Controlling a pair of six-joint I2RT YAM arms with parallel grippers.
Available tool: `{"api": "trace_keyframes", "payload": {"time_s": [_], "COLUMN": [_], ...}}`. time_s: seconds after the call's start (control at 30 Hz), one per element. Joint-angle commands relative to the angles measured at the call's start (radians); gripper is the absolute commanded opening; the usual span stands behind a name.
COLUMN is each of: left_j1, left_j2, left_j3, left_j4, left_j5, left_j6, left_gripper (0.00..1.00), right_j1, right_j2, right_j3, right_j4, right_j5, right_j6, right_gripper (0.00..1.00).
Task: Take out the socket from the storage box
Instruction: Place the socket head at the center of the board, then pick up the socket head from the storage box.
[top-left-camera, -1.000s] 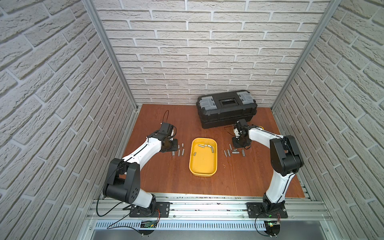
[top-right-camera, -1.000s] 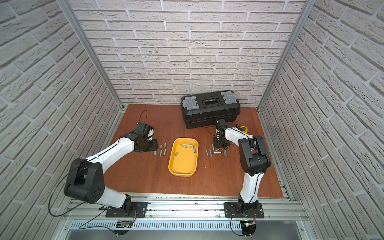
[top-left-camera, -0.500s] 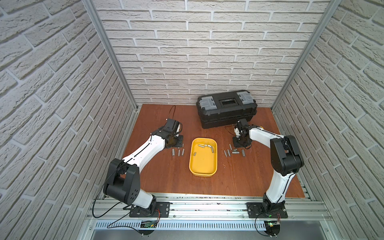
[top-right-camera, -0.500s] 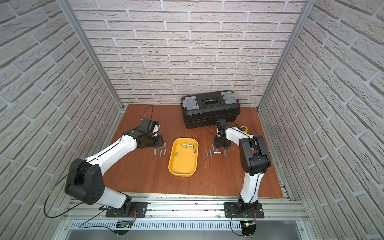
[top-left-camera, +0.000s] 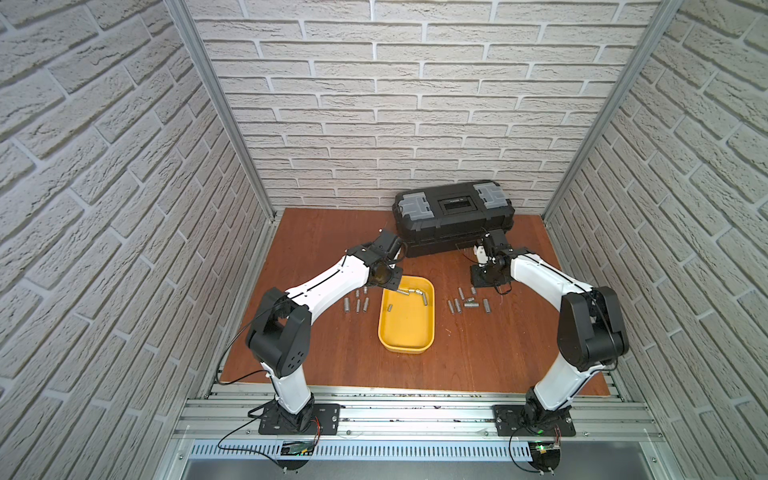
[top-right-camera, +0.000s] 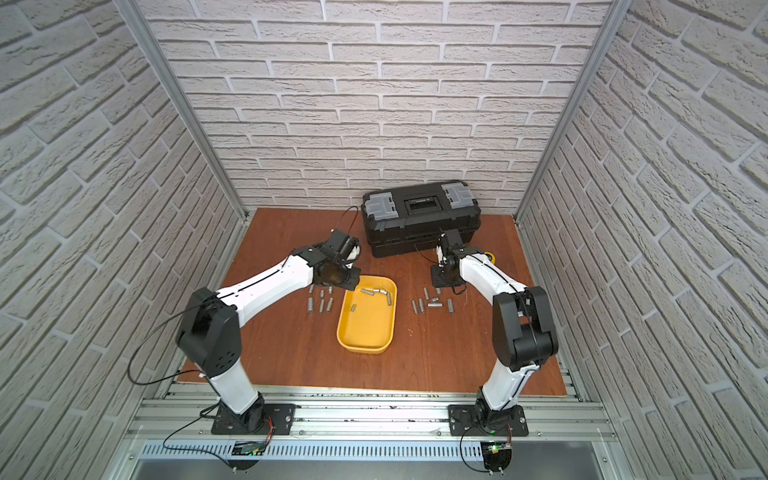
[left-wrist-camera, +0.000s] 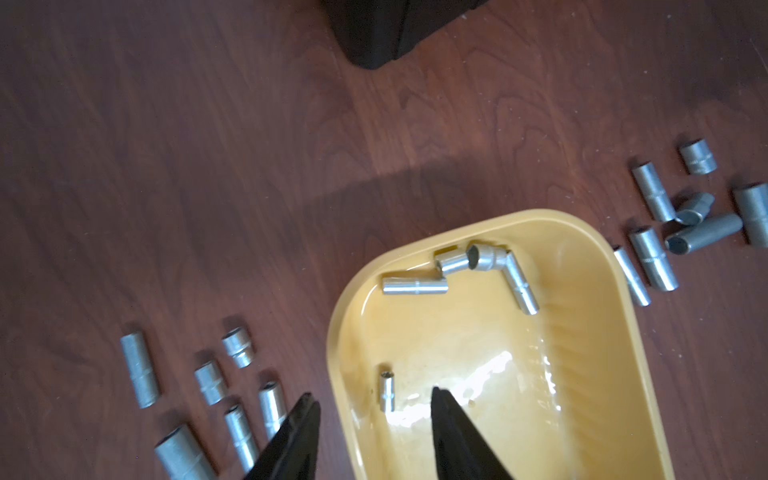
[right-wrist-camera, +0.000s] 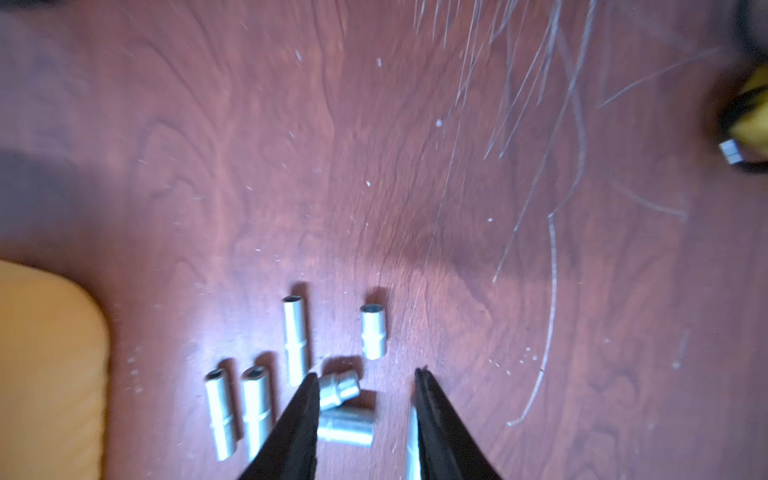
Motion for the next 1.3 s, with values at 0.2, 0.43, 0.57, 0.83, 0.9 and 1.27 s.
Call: {"api": "trace_keyframes", "payload": {"time_s": [0.2, 0.43, 0.57, 0.83, 0.9, 1.27], "left_j1": [-0.073, -0.074, -0.068, -0.068, -0.067, -0.065], "left_j2": [0.175, 0.261, 0.311, 0.349, 0.353, 0.358], "left_j3": [0.137, 0.153, 0.191, 0.202, 0.201, 0.189], "left_j4": [-0.089, -0.071, -0.079, -0.069, -0.072, -0.075], "left_j5": [-0.058, -0.055, -0.059, -0.088, -0.097, -0.129], "left_j6": [-0.065, -0.134, -0.141, -0.159, -0.161, -0.158], "left_gripper": [0.48, 0.48, 0.49, 0.50, 0.50, 0.53], "right_j1": [-0.005, -0.005, -0.005, -0.005, -0.005, -0.005], "right_j2": [-0.156, -0.172, -0.178, -0.181, -0.179, -0.168], "right_j3": [-0.076, -0.107, -0.122, -0.139, -0.138, -0.140], "right_j4": [-0.017, -0.011, -0.003, 0.007, 0.007, 0.010], "right_j5": [-0.030, -0.041, -0.041, -0.042, -0.044, -0.055], "right_j6": [0.019, 0.023, 0.029, 0.036, 0.036, 0.040], "right_gripper": [0.40, 0.41, 0.41, 0.41, 0.41, 0.42]}}
